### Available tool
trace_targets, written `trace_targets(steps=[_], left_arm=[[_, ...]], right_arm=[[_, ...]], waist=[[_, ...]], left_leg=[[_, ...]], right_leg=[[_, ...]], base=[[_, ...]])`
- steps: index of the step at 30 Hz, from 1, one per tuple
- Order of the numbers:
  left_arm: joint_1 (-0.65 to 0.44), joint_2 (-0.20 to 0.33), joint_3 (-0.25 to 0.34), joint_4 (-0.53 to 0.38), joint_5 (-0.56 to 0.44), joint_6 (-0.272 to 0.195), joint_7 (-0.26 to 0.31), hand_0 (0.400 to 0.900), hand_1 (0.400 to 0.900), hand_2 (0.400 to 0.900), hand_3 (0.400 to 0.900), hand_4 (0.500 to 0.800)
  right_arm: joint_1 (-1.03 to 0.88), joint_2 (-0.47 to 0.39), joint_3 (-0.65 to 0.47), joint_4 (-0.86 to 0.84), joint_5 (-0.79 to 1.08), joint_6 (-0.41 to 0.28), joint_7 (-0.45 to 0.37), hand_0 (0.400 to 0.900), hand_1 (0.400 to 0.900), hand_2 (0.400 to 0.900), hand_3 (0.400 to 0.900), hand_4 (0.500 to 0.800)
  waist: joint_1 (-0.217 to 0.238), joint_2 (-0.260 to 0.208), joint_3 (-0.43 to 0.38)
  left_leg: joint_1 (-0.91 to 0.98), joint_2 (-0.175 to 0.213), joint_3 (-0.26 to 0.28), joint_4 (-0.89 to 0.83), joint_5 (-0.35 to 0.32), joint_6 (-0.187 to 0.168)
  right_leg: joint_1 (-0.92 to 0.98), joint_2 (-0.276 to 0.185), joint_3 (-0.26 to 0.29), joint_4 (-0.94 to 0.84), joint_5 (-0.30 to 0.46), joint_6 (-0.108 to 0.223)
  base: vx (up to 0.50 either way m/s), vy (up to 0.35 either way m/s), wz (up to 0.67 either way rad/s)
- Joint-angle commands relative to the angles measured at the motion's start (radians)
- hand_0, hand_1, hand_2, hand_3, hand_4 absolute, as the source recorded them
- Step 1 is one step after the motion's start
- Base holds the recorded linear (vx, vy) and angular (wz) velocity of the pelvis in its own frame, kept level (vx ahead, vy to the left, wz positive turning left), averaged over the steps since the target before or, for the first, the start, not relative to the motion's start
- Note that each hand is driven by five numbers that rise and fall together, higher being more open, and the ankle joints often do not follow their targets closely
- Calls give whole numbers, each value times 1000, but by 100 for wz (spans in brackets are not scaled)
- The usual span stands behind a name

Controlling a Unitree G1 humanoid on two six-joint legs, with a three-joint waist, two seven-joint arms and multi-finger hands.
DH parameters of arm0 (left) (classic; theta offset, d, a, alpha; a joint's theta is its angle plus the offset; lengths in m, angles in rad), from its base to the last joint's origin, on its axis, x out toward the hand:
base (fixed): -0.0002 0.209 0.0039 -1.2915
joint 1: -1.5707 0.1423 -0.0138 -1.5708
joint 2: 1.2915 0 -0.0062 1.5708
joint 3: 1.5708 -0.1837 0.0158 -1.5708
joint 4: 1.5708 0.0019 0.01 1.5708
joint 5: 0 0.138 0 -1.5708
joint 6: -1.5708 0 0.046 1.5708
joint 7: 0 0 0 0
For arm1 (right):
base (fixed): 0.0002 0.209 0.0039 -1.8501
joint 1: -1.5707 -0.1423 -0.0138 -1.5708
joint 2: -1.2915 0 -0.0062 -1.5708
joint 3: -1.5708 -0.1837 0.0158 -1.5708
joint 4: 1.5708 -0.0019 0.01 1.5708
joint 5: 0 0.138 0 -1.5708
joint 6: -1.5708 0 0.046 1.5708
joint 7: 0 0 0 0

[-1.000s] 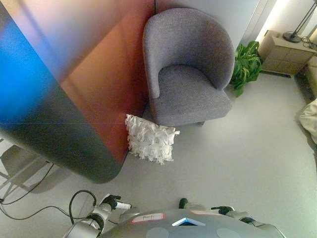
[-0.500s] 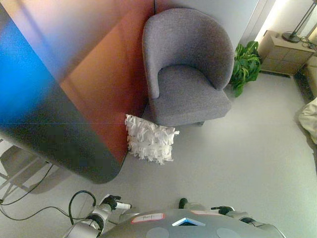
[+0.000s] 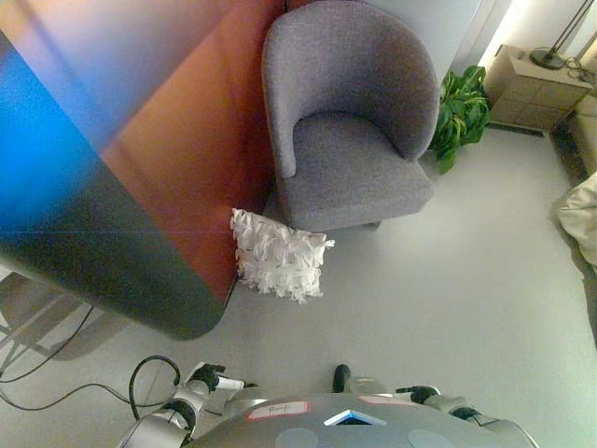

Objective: Pick up the pillow and put it on the sofa.

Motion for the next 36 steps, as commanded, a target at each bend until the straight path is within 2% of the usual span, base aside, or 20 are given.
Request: trace_targets(steps=[1, 3, 4, 5, 8, 11, 14, 18, 20, 23, 25, 26, 27, 29, 30, 31, 32, 33, 34, 36], left_arm=[[-79, 17, 7, 46, -64, 17, 56, 900, 900, 900, 900, 800], [-89, 28, 24, 44, -70, 25, 64, 900, 900, 900, 900, 800], [-88, 36, 35, 44, -82, 32, 67, 900, 900, 900, 900, 800], [-82, 43, 48, 45, -85, 33, 64, 900, 900, 900, 900, 800], [-47, 55, 84, 44, -89, 24, 48, 900, 900, 900, 900, 800], [-11, 50, 106, 49, -91, 20, 45, 900, 900, 900, 900, 800], [33, 38, 118, 73, -79, 19, 34, 900, 900, 900, 900, 800], [79, 24, 120, 96, -74, 14, 22, 900, 900, 900, 900, 800], [99, 12, 120, 104, -73, 14, 17, 900, 900, 900, 900, 800], [104, 6, 115, 108, -71, 20, 18, 900, 900, 900, 900, 800], [92, 6, 113, 107, -67, 24, 17, 900, 900, 900, 900, 800], [87, 6, 112, 92, -63, 41, 18, 900, 900, 900, 900, 800], [80, 11, 113, 84, -55, 51, 16, 900, 900, 900, 900, 800], [54, 32, 109, 67, -80, 44, 27, 900, 900, 900, 900, 800], [37, 42, 114, 57, -79, 43, 23, 900, 900, 900, 900, 800], [18, 52, 115, 43, -76, 50, 17, 900, 900, 900, 900, 800], [-2, 62, 108, 38, -77, 52, 26, 900, 900, 900, 900, 800], [-4, 65, 106, 36, -76, 50, 26, 900, 900, 900, 900, 800], [-18, 80, 95, 26, -66, 43, 27, 900, 900, 900, 900, 800], [-44, 101, 79, 22, -61, 35, 29, 900, 900, 900, 900, 800]], right_arm=[[-101, -10, 39, 42, 57, 16, 1, 900, 900, 900, 900, 800], [-113, -24, 33, 36, 72, 23, -2, 900, 900, 900, 900, 800], [-116, -32, 28, 37, 69, 29, -3, 900, 900, 900, 900, 800], [-115, -40, 23, 40, 56, 33, -1, 900, 900, 900, 900, 800], [-93, -69, 12, 55, -1, 53, 24, 900, 900, 900, 900, 800], [-79, -82, -9, 83, -40, 47, 47, 900, 900, 900, 900, 800], [-75, -91, -14, 97, -61, 40, 53, 900, 900, 900, 900, 800], [-71, -88, -3, 98, -66, 23, 53, 900, 900, 900, 900, 800], [-68, -76, -5, 99, -65, 2, 50, 900, 900, 900, 900, 800], [-61, -59, -9, 94, -69, -17, 41, 900, 900, 900, 900, 800], [-47, -45, -30, 90, -61, -33, 15, 900, 900, 900, 900, 800], [-43, -43, -46, 88, -67, -36, 7, 900, 900, 900, 900, 800], [-42, -40, -53, 81, -66, -33, -7, 900, 900, 900, 900, 800], [-55, -43, -50, 52, -26, -23, -16, 900, 900, 900, 900, 800], [-61, -43, -56, 45, -32, -27, -13, 900, 900, 900, 900, 800], [-60, -41, -66, 35, -52, -33, -18, 900, 900, 900, 900, 800], [-54, -41, -73, 25, -50, -41, -26, 900, 900, 900, 900, 800], [-54, -42, -73, 23, -47, -44, -28, 900, 900, 900, 900, 800], [-56, -48, -70, 6, -31, -59, -34, 900, 900, 900, 900, 800], [-62, -56, -68, -11, -30, -99, -39, 900, 900, 900, 900, 800]], waist=[[-19, -5, 76], [-29, -8, 97], [-36, -17, 105], [-41, -23, 110], [-30, -24, 136], [3, 6, 164], [67, 51, 180], [120, 63, 186], [141, 83, 179], [151, 90, 174], [149, 97, 166], [144, 86, 158], [149, 80, 146], [157, 63, 135], [160, 51, 128], [161, 35, 115], [154, 29, 107], [150, 28, 107], [124, 25, 112], [109, 33, 119]], left_leg=[[-79, 27, -20, 36, 34, 16], [-122, 52, -17, 119, 30, 10], [-132, 56, -11, 186, 7, 22], [-141, 53, -12, 244, -17, 36], [-217, 29, -37, 373, 3, 57], [-284, 29, -51, 319, 101, 25], [-386, 30, -84, 161, 261, -23], [-428, 33, -107, 26, 318, -43], [-462, 61, -114, 11, 334, -53], [-482, 79, -70, 25, 329, -58], [-514, 96, 22, 78, 324, -58], [-522, 95, 86, 79, 243, -23], [-536, 97, 102, 99, 235, -18], [-586, 92, 71, 251, 264, -19], [-587, 81, 75, 282, 248, 1], [-573, 69, 92, 284, 225, 29], [-543, 47, 79, 276, 194, 51], [-537, 40, 75, 274, 184, 55], [-497, 4, 59, 263, 133, 76], [-445, -16, 51, 234, 104, 90]], right_leg=[[-21, 60, 50, 78, -98, -6], [-54, 60, 58, 114, -100, -19], [-70, 51, 57, 134, -99, -27], [-81, 42, 55, 150, -99, -34], [-65, 47, 82, 176, -110, -51], [-1, 75, 100, 169, -145, -49], [107, 102, 124, 141, -193, -50], [212, 89, 156, 173, -303, -54], [247, 90, 167, 227, -383, -52], [277, 74, 166, 293, -458, -39], [303, 55, 146, 336, -507, -31], [309, 34, 134, 360, -483, -14], [322, 9, 131, 381, -478, 3], [328, -20, 121, 421, -447, 18], [327, -47, 108, 466, -381, 40], [323, -86, 100, 516, -260, 70], [286, -103, 119, 593, -158, 90], [267, -97, 128, 616, -144, 90], [160, -79, 148, 709, -104, 87], [47, -91, 110, 717, -93, 78]], base=[[-136, -181, 16], [-94, -182, 9], [-17, -183, -2], [44, -176, -14], [197, -124, -35], [332, 9, -48], [511, 72, -65], [586, 91, -68], [621, 129, -55], [571, 195, -21], [645, 292, 22], [615, 304, 26], [587, 274, 13], [517, 197, 3], [460, 162, 5], [554, 202, 17], [408, 149, 24], [388, 133, 56], [320, 93, 59], [364, 34, 50]])
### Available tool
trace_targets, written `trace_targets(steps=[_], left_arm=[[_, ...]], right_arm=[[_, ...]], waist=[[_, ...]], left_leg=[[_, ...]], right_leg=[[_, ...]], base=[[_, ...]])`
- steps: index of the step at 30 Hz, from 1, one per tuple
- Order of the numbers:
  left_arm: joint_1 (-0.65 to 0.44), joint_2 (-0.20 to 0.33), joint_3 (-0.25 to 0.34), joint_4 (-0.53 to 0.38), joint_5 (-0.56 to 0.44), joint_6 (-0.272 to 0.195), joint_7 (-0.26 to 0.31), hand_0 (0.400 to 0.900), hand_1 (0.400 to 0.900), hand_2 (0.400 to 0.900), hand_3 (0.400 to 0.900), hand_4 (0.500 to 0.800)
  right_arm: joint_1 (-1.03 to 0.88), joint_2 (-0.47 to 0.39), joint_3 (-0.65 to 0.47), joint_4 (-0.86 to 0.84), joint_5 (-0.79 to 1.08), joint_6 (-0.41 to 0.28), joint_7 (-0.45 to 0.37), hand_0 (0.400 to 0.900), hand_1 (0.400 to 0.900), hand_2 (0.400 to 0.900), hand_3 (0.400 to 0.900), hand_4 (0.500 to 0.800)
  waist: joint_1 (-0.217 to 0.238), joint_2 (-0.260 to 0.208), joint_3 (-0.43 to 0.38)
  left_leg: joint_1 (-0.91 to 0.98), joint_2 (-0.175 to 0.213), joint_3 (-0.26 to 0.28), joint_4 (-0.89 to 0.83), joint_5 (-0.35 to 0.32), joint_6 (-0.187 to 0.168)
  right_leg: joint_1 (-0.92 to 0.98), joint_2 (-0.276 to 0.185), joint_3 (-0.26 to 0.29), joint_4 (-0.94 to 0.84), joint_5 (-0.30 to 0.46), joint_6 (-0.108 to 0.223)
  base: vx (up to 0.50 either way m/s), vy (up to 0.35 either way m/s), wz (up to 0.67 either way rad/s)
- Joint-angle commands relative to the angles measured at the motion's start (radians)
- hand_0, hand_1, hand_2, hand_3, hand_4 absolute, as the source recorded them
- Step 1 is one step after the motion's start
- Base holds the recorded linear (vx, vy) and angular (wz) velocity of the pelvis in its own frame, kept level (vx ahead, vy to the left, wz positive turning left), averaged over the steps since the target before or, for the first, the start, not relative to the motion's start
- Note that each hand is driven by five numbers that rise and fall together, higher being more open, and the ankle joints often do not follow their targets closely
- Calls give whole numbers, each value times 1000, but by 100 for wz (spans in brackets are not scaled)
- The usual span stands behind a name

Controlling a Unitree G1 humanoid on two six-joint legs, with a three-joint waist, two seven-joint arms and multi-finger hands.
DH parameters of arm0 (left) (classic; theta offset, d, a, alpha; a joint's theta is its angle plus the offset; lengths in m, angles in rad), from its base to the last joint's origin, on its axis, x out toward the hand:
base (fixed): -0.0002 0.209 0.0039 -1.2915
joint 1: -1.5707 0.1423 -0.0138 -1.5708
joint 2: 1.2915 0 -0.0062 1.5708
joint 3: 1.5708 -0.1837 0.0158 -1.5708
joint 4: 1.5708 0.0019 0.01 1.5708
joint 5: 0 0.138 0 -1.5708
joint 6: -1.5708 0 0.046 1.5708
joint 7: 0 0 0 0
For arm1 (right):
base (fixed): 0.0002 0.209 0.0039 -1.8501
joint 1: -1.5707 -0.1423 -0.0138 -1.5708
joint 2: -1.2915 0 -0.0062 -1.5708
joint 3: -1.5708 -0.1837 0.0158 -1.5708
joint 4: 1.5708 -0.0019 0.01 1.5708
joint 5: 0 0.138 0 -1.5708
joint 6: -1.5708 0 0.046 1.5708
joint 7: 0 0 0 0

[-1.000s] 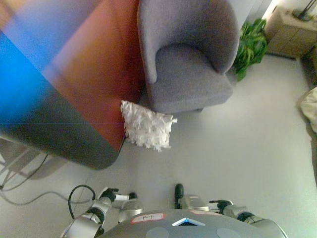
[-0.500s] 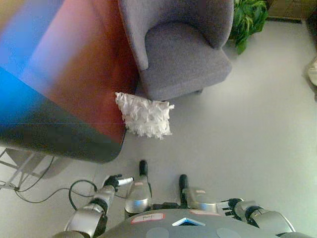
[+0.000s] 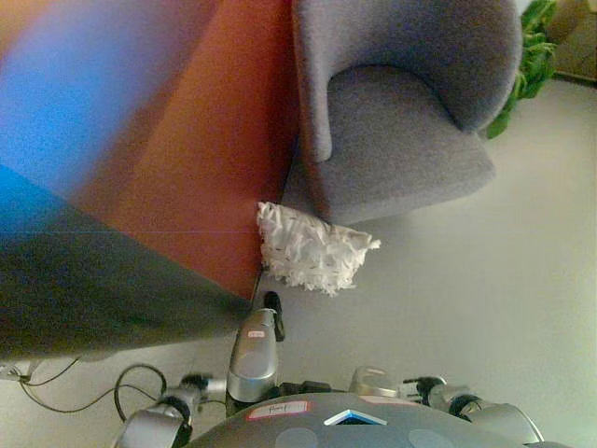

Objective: Pick up the pillow and put it on the sofa.

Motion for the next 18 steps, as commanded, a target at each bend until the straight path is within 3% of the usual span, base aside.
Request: trace_targets(steps=[1, 3, 4, 5, 6, 7, 8, 10, 12, 15, 18], left_arm=[[-1, 64, -47, -11, 21, -36, 40, 900, 900, 900, 900, 800], [-49, 81, -52, -19, -6, -53, 45, 900, 900, 900, 900, 800], [-91, 85, -65, -20, -25, -62, 50, 900, 900, 900, 900, 800], [-113, 68, -75, -14, -39, -73, 60, 900, 900, 900, 900, 800], [-121, 55, -79, -8, -49, -82, 68, 900, 900, 900, 900, 800], [-108, 40, -75, -5, -52, -103, 66, 900, 900, 900, 900, 800], [-83, 40, -78, -18, -73, -105, 63, 900, 900, 900, 900, 800], [-50, 36, -78, -21, -88, -112, 58, 900, 900, 900, 900, 800], [-14, 29, -65, -22, -81, -113, 66, 900, 900, 900, 900, 800], [4, 13, -55, -4, -51, -119, 54, 900, 900, 900, 900, 800], [-17, 2, -78, 7, -25, -136, 39, 900, 900, 900, 900, 800]], right_arm=[[0, -43, -2, -80, 22, -70, -18, 900, 900, 900, 900, 800], [-47, -54, 19, -87, 43, -119, -28, 900, 900, 900, 900, 800], [-86, -72, 21, -68, 44, -167, -29, 900, 900, 900, 900, 800], [-123, -67, 40, -47, 68, -184, -55, 900, 900, 900, 900, 800], [-142, -63, 50, -34, 73, -196, -70, 900, 900, 900, 900, 800], [-147, -62, 46, -30, 64, -210, -93, 900, 900, 900, 900, 800], [-134, -64, 47, -52, 44, -210, -105, 900, 900, 900, 900, 800], [-114, -61, 53, -90, 26, -187, -120, 900, 900, 900, 900, 800], [-97, -56, 65, -126, 3, -145, -128, 900, 900, 900, 900, 800], [-108, -51, 87, -115, 20, -145, -121, 900, 900, 900, 900, 800], [-178, -59, 94, -98, 65, -157, -132, 900, 900, 900, 900, 800]], waist=[[-33, 37, -43], [-60, 49, -3], [-73, 52, 30], [-92, 51, 51], [-100, 57, 63], [-125, 53, 70], [-143, 52, 75], [-154, 38, 68], [-157, 22, 57], [-136, 21, 47], [-120, 41, 54]], left_leg=[[-11, 25, -49, -126, 67, -64], [20, 21, -74, -139, 56, -68], [34, 15, -105, -133, 38, -75], [37, 0, -136, -115, 10, -79], [37, -6, -155, -107, -6, -80], [59, -25, -184, -99, -60, -92], [88, -19, -199, -85, -105, -98], [110, -6, -242, -45, -141, -95], [145, 16, -269, -20, -165, -103], [201, 60, -278, -74, -146, -121], [218, 73, -295, -137, -122, -135]], right_leg=[[-14, 46, -123, -88, 114, 0], [-187, 60, -158, -198, 121, -24], [-300, 31, -160, -283, 178, -34], [-353, -16, -151, -365, 244, -25], [-371, -33, -142, -388, 268, -22], [-405, -83, -100, -530, 347, 7], [-407, -101, -88, -576, 371, 28], [-365, -91, -35, -547, 336, 34], [-330, -96, -28, -544, 334, 44], [-293, -96, -66, -533, 323, 54], [-313, -95, -83, -528, 318, 60]], base=[[212, -94, 36], [16, -242, 52], [-31, -331, 76], [37, -277, 75], [234, -251, 93], [399, -280, 92], [483, -323, 98], [444, -301, 76], [388, -297, 48], [260, -219, 22], [60, -116, 22]])
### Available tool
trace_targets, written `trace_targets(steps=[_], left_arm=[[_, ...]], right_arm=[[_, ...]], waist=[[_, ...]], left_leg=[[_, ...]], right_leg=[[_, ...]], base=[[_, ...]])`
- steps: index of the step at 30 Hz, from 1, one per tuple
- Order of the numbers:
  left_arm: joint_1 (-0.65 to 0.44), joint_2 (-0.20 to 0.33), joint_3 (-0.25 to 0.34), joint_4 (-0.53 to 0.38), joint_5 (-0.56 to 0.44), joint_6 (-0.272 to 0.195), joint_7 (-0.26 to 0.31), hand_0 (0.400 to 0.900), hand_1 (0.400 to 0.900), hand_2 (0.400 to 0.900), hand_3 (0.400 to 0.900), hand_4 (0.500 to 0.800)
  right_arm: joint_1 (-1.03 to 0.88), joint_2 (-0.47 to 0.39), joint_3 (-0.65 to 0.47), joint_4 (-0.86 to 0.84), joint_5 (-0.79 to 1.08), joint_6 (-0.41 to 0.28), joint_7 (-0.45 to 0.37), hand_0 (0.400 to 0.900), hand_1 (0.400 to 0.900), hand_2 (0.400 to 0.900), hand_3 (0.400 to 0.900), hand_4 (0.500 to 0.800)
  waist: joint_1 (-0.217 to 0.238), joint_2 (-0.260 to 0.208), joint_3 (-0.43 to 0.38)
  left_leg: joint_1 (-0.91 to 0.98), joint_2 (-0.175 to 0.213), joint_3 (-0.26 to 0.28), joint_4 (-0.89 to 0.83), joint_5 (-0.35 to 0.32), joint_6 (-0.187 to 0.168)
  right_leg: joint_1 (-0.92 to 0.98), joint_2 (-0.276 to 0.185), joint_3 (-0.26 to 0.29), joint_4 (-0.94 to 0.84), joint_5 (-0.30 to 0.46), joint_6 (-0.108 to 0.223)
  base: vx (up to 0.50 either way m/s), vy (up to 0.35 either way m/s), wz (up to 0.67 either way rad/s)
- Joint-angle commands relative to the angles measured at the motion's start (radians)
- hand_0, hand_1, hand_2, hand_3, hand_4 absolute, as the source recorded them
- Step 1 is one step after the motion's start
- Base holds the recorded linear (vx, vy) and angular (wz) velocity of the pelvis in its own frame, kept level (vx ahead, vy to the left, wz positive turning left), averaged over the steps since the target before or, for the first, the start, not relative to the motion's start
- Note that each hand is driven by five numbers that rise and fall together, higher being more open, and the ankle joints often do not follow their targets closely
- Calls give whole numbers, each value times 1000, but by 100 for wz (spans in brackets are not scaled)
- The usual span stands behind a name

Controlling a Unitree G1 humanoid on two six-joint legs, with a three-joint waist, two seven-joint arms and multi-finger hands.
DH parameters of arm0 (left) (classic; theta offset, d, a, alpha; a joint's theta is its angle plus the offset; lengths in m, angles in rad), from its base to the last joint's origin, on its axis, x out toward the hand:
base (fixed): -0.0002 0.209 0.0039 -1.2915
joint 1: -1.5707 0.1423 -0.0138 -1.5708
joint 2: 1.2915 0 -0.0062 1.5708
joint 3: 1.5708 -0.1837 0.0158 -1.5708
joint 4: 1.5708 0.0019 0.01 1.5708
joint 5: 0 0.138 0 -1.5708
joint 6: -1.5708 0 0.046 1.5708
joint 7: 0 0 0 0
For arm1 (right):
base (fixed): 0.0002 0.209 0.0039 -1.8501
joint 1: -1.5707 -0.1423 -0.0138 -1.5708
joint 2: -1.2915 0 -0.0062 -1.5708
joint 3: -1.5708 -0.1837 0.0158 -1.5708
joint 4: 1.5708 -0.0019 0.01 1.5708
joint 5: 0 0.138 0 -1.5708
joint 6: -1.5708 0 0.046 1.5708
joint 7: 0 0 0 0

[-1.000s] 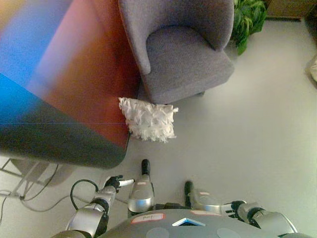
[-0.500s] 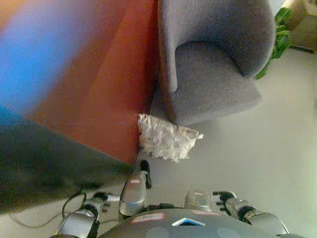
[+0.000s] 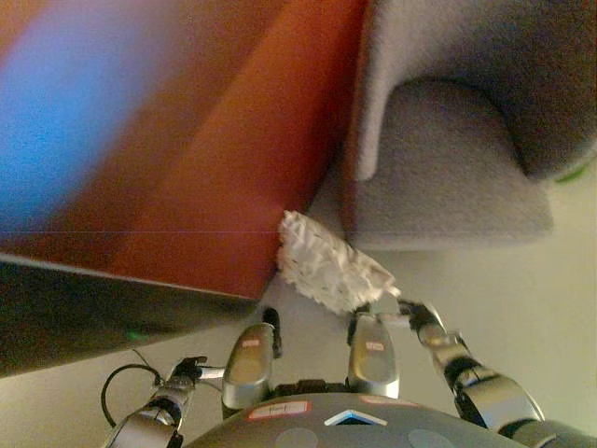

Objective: Pick up the pillow and put it on the sofa.

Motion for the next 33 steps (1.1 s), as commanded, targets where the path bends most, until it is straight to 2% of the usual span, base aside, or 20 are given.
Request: trace_targets(steps=[1, 7, 10, 15, 28, 33], left_arm=[[-91, 2, -17, 24, 35, -45, -9, 900, 900, 900, 900, 800], [-124, 9, -66, -1, 18, -63, -22, 900, 900, 900, 900, 800], [-137, 18, -83, -22, -5, -64, -36, 900, 900, 900, 900, 800], [-147, 11, -103, -44, -36, -82, -51, 900, 900, 900, 900, 800], [-124, -28, -165, -112, -196, -160, -42, 900, 900, 900, 900, 800], [-105, -33, -171, -152, -253, -185, -38, 900, 900, 900, 900, 800]], right_arm=[[-59, -54, 20, -1, 44, -5, -37, 900, 900, 900, 900, 800], [-183, -116, 48, -34, 57, 26, -58, 900, 900, 900, 900, 800], [-259, -173, 65, -40, 61, 63, -3, 900, 900, 900, 900, 800], [-342, -241, 81, -39, 72, 79, 42, 900, 900, 900, 900, 800], [-580, -385, 156, -48, 25, 141, 198, 900, 900, 900, 900, 800], [-655, -431, 187, -42, -6, 157, 226, 900, 900, 900, 900, 800]], waist=[[-17, 47, 17], [-10, 108, 64], [-9, 148, 88], [-3, 193, 119], [16, 285, 199], [23, 322, 227]], left_leg=[[97, 52, -112, -133, 26, -11], [66, 19, -137, -127, 32, -20], [37, 3, -142, -95, 27, -24], [-7, -23, -145, -53, 23, -29], [-183, -80, -113, 73, 16, -31], [-247, -97, -94, 114, 16, -34]], right_leg=[[-11, -109, -2, -118, 162, 33], [-78, -150, 8, -53, 159, 36], [-110, -174, 20, -15, 149, 35], [-125, -200, 31, 11, 133, 33], [-233, -232, 73, 87, 91, 18], [-267, -243, 88, 106, 81, 10]], base=[[-41, -57, 19], [-8, 33, 16], [-32, 80, 11], [-33, 104, 7], [-46, 108, -2], [-43, 112, 0]])
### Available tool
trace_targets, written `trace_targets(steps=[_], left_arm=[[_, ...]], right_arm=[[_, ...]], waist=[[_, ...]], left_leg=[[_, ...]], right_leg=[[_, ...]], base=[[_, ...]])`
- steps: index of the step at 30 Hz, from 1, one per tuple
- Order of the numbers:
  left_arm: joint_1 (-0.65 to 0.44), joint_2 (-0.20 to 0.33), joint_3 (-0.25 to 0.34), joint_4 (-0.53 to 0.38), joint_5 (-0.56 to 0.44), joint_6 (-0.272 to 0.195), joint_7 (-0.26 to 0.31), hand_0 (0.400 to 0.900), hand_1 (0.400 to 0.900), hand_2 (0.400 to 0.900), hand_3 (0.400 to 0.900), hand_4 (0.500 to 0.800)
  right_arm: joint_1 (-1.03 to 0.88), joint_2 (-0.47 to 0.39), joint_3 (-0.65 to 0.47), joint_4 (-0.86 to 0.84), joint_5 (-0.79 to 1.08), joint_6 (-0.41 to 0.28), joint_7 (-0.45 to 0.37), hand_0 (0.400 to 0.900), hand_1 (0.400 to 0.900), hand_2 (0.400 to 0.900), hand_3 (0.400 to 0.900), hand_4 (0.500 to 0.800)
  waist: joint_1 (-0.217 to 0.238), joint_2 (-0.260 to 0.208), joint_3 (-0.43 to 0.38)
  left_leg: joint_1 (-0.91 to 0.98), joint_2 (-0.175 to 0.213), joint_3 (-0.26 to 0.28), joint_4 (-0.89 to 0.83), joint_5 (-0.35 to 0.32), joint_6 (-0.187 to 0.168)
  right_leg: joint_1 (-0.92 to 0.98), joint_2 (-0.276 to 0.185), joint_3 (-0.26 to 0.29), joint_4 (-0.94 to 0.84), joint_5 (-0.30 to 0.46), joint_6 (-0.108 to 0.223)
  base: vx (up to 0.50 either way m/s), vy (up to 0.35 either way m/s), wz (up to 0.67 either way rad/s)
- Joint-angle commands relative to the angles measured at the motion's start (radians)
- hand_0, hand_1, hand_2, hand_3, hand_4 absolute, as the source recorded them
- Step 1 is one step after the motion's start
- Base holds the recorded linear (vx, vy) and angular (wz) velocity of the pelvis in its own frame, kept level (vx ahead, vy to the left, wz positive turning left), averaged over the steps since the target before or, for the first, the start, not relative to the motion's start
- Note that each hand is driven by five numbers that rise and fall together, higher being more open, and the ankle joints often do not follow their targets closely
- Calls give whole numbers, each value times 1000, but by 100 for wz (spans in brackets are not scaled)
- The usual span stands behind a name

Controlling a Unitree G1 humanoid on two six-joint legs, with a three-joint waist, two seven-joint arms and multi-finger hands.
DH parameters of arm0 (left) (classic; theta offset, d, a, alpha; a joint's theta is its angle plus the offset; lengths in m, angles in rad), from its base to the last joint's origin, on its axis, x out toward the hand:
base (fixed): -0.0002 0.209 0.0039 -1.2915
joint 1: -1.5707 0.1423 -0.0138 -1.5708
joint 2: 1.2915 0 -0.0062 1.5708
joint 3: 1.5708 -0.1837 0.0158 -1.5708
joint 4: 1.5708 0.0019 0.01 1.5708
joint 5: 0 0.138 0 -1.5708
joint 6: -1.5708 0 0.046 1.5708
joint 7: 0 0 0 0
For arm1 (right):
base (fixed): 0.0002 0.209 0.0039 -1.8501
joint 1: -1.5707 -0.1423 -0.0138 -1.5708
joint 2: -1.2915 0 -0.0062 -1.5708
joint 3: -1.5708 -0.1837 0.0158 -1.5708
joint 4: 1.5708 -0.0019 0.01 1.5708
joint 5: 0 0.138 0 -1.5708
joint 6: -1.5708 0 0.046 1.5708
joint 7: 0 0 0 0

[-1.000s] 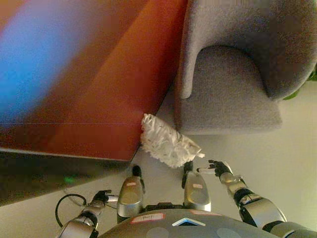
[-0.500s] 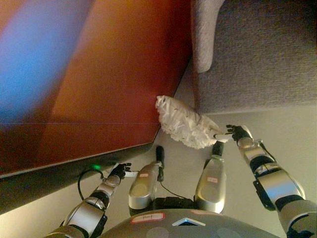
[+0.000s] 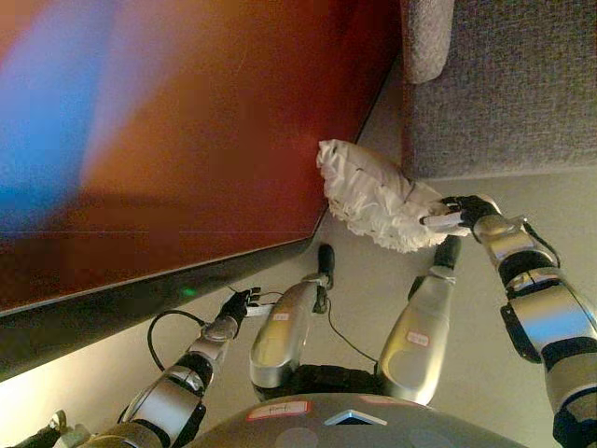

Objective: Pick up the pillow and put it on the sofa.

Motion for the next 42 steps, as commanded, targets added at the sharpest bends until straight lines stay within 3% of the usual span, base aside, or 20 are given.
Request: trace_targets(steps=[1, 9, 16, 23, 32, 39, 40, 42], left_arm=[[64, 39, -6, -29, -68, -28, 22, 900, 900, 900, 900, 800], [112, 51, -16, -122, -143, -45, 10, 900, 900, 900, 900, 800], [124, 90, -31, -217, -195, -27, 26, 900, 900, 900, 900, 800], [135, 120, -18, -266, -238, -12, 18, 900, 900, 900, 900, 800], [167, 126, -5, -303, -225, -29, 5, 900, 900, 900, 900, 800], [191, 126, -2, -330, -221, -32, -3, 900, 900, 900, 900, 800], [195, 125, 1, -330, -216, -34, -4, 900, 900, 900, 900, 800], [201, 124, 4, -335, -216, -31, -7, 900, 900, 900, 900, 800]], right_arm=[[-136, -99, 52, -28, -54, -3, 14, 900, 900, 900, 900, 800], [-247, -162, 104, -2, -224, 66, -61, 900, 900, 900, 900, 800], [-397, -188, 198, 17, -360, 108, -44, 900, 900, 900, 900, 800], [-513, -149, 273, 34, -457, 154, -4, 900, 900, 900, 900, 800], [-584, -81, 275, 54, -286, 183, 51, 900, 900, 900, 900, 800], [-565, -56, 206, 46, -88, 119, 119, 900, 900, 900, 900, 800], [-563, -52, 193, 42, -63, 115, 128, 594, 594, 594, 594, 616], [-558, -49, 176, 33, 3, 102, 143, 400, 400, 400, 400, 500]], waist=[[10, 68, 31], [33, 104, 52], [71, 122, 52], [112, 133, 52], [151, 163, 52], [160, 177, 52], [162, 179, 52], [163, 181, 52]], left_leg=[[-58, 43, -21, 108, -64, -27], [-139, 30, -11, 125, -47, -23], [-226, 24, -24, 133, -23, -18], [-290, 20, -37, 134, -2, -10], [-343, 13, -41, 144, 10, -3], [-359, 10, -38, 143, 15, -3], [-360, 9, -38, 142, 16, -3], [-361, 9, -38, 138, 18, -3]], right_leg=[[-38, -65, 70, 23, 29, -5], [-84, -72, 76, 17, 36, -6], [-142, -70, 61, 12, 43, -5], [-189, -65, 46, 11, 48, -9], [-240, -62, 46, 29, 43, -16], [-262, -57, 49, 30, 41, -19], [-264, -56, 50, 30, 41, -20], [-268, -52, 51, 32, 38, -21]], base=[[-45, 119, 2], [-39, 59, 1], [-61, -20, 7], [-67, -41, 8], [-24, -1, 1], [9, 42, -1], [16, 37, 0], [22, 39, -2]])
